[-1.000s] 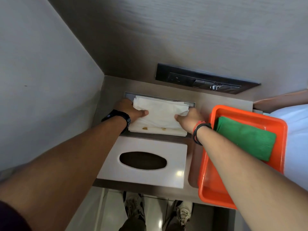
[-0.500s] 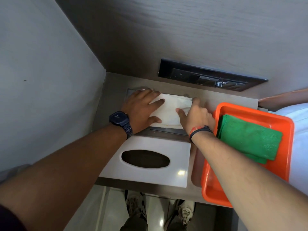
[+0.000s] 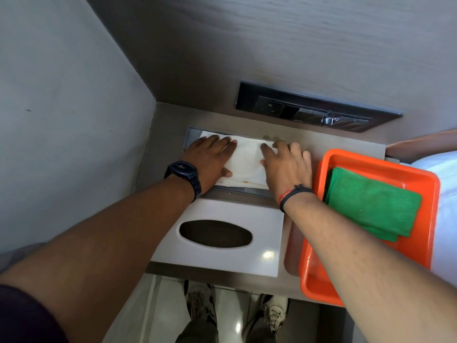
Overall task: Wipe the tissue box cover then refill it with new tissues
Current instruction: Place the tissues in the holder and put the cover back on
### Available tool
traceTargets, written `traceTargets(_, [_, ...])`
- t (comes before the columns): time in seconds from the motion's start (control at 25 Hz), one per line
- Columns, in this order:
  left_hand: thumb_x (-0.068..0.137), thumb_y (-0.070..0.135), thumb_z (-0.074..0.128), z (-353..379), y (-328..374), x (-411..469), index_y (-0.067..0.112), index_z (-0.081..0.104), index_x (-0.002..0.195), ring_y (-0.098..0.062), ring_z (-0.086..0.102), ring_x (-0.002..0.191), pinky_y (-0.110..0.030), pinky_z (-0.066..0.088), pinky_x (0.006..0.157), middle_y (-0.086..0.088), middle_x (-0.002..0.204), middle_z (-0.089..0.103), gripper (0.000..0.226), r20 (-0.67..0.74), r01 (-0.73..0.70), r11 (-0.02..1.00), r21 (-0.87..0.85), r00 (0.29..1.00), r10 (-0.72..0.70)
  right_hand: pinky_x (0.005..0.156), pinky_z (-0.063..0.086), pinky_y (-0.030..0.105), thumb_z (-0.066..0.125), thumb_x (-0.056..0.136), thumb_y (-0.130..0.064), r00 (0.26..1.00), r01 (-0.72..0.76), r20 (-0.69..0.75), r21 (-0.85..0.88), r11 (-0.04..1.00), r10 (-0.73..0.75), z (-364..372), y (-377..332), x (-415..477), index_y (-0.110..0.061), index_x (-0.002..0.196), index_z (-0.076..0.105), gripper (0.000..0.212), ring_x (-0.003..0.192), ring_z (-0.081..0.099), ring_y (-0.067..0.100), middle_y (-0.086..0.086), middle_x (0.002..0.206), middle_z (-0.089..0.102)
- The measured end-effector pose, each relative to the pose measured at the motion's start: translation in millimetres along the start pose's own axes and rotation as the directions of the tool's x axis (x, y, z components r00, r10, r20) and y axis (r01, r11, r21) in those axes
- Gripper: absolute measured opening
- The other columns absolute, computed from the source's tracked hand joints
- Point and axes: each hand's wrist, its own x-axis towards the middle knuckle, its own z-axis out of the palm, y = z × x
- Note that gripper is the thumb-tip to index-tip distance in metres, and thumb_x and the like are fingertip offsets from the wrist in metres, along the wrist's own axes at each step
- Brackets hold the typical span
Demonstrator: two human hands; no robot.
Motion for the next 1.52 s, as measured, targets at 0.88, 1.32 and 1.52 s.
traceTargets(0.88, [0.089, 0.049, 0.054, -7, 4, 0, 0.016, 0.011, 0.15, -0.026, 0.016, 0.142, -0.041, 0.013, 0.114, -0.007, 0.157, 0.017, 0.081, 0.037, -0.001, 0.999, 0.052, 0.999, -0.001, 0.118, -0.002, 0.049, 0.023, 0.099, -0.045, 0.922, 0.22, 0.303, 0.096, 0.971, -0.239, 8, 9, -9, -0.033, 0.148, -0.011, 0.06, 0.146, -0.013, 0.02, 0.002, 0.16, -0.014])
traceTargets(1.32, [0.072, 0.049, 0.075, -30, 33, -102, 0.01, 0.029, 0.144, -0.034, 0.037, 0.131, -0.044, 0.036, 0.104, -0.015, 0.145, 0.037, 0.095, 0.086, 0.593, 0.432, -0.68, 0.649, -0.756, 0.07, 0.045, 0.042, 0.056, 0.087, -0.044, 0.951, -0.307, 0.116, 0.473, 0.826, 0.287, -65, -1, -79, -0.008, 0.115, 0.042, 0.049, 0.095, 0.059, 0.044, 0.022, 0.108, 0.057])
traceTargets(1.52, [0.06, 0.052, 0.083, -3, 53, -133, 0.012, 0.024, 0.146, -0.031, 0.038, 0.132, -0.039, 0.033, 0.105, -0.012, 0.147, 0.037, 0.112, 0.462, 0.736, 0.006, -0.677, 0.431, -0.775, 0.09, 0.047, 0.034, 0.071, 0.073, -0.055, 0.756, -0.542, 0.617, 0.403, 0.737, 0.219, -44, -11, -117, -0.007, 0.128, 0.042, 0.079, 0.114, 0.056, 0.034, 0.015, 0.127, 0.058])
